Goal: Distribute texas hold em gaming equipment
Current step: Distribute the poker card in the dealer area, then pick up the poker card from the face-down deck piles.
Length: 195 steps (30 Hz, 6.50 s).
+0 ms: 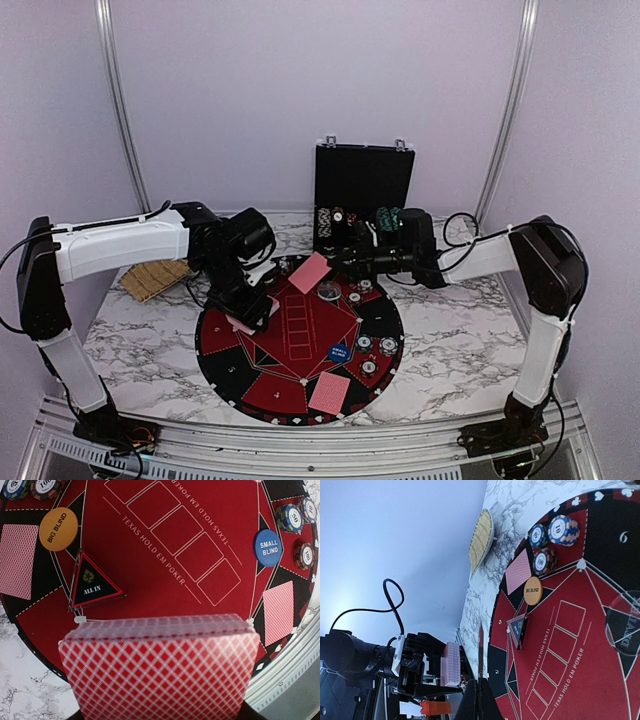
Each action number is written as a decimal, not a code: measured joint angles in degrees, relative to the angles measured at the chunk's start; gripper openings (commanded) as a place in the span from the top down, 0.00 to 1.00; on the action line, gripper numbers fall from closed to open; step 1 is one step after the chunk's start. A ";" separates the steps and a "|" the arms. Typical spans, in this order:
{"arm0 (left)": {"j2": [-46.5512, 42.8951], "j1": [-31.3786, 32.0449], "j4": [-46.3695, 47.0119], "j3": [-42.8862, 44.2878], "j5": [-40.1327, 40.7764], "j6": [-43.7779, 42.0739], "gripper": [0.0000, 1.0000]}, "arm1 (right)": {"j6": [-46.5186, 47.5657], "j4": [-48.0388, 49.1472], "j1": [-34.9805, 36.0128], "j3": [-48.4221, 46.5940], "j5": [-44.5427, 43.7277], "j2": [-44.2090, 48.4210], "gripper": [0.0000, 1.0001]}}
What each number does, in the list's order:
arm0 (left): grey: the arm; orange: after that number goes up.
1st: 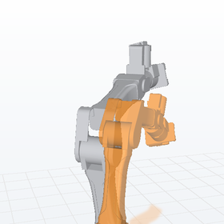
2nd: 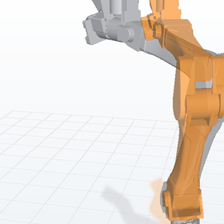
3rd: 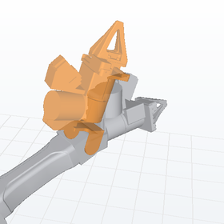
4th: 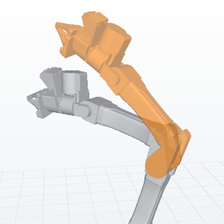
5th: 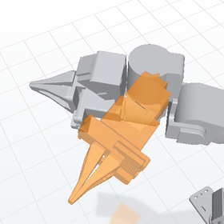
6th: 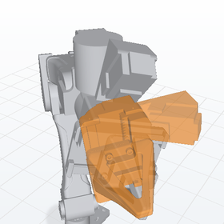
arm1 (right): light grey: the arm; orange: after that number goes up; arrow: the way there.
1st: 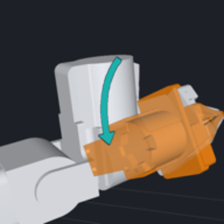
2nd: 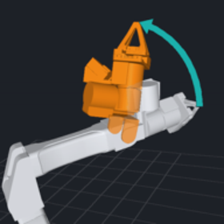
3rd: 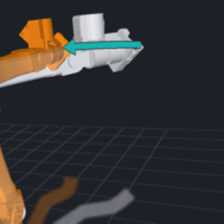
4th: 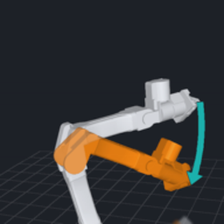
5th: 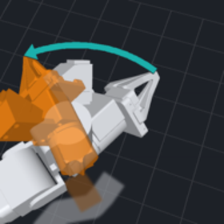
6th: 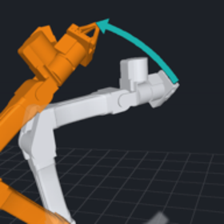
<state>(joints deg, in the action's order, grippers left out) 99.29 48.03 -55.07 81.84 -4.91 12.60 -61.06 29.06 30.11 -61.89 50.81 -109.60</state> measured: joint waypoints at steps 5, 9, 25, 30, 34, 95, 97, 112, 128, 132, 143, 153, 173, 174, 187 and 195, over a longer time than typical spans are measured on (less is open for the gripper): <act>0.00 -0.20 0.00 0.00 0.00 0.00 0.59 | 1.40 -1.20 -1.73 0.68 -0.61 0.04 1.00; 0.00 -0.35 0.00 0.00 -0.02 0.00 0.59 | 2.73 -2.82 -3.02 0.74 -1.40 0.04 1.00; -0.11 -1.27 0.09 -0.17 -0.04 -0.07 0.59 | 10.82 -13.11 -4.22 -12.68 -10.49 -6.60 1.00; -0.90 -1.75 0.22 -0.68 -0.07 -0.09 0.59 | 11.96 -15.54 -4.26 -16.44 -12.90 -11.58 1.00; -1.20 -2.03 0.35 -0.72 -0.09 -0.09 0.59 | 12.46 -17.20 -4.26 -18.18 -14.53 -14.08 1.00; -1.60 -2.60 0.44 -1.14 -0.68 -0.26 0.59 | 27.93 -40.17 1.20 -33.79 -32.87 -19.41 0.50; -1.60 -2.60 0.42 -1.14 -0.72 -0.26 0.59 | 28.30 -40.24 1.20 -33.20 -32.26 -18.16 0.44; -1.16 -1.20 0.48 -0.90 -1.09 -0.22 0.59 | 21.31 -27.26 4.04 -11.37 -10.60 -2.21 0.20; 0.02 0.35 0.72 0.81 -1.09 -0.15 0.59 | 11.78 -15.85 10.60 -7.89 -1.31 -2.21 0.20; 0.09 0.37 0.76 0.83 -1.09 -0.15 0.59 | 10.73 -14.64 11.21 -7.93 -0.61 -2.58 0.21; 0.09 0.42 0.76 0.83 -1.09 -0.15 0.59 | 9.31 -14.10 13.16 -10.34 0.37 -4.94 0.24; 0.09 0.42 0.76 0.83 -1.09 -0.17 0.59 | 8.55 -13.94 15.67 -14.16 0.87 -7.80 0.27; 0.11 0.46 0.70 0.94 -1.09 -0.20 0.59 | 10.73 -16.22 17.29 -17.44 1.16 -11.19 0.46; 0.11 0.46 0.72 0.94 -1.07 -0.20 0.59 | 10.82 -16.22 17.29 -17.49 1.16 -11.19 0.47; 0.11 0.48 0.57 0.94 -1.05 -0.17 0.59 | 11.78 -15.98 16.57 -17.49 1.16 -11.15 0.54; 0.11 0.48 0.57 0.94 -1.03 -0.17 0.59 | 11.87 -16.04 15.76 -17.29 1.03 -10.82 0.55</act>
<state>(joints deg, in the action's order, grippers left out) 99.39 48.51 -54.50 82.78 -5.93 12.43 -49.19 13.02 45.87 -79.18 51.83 -120.42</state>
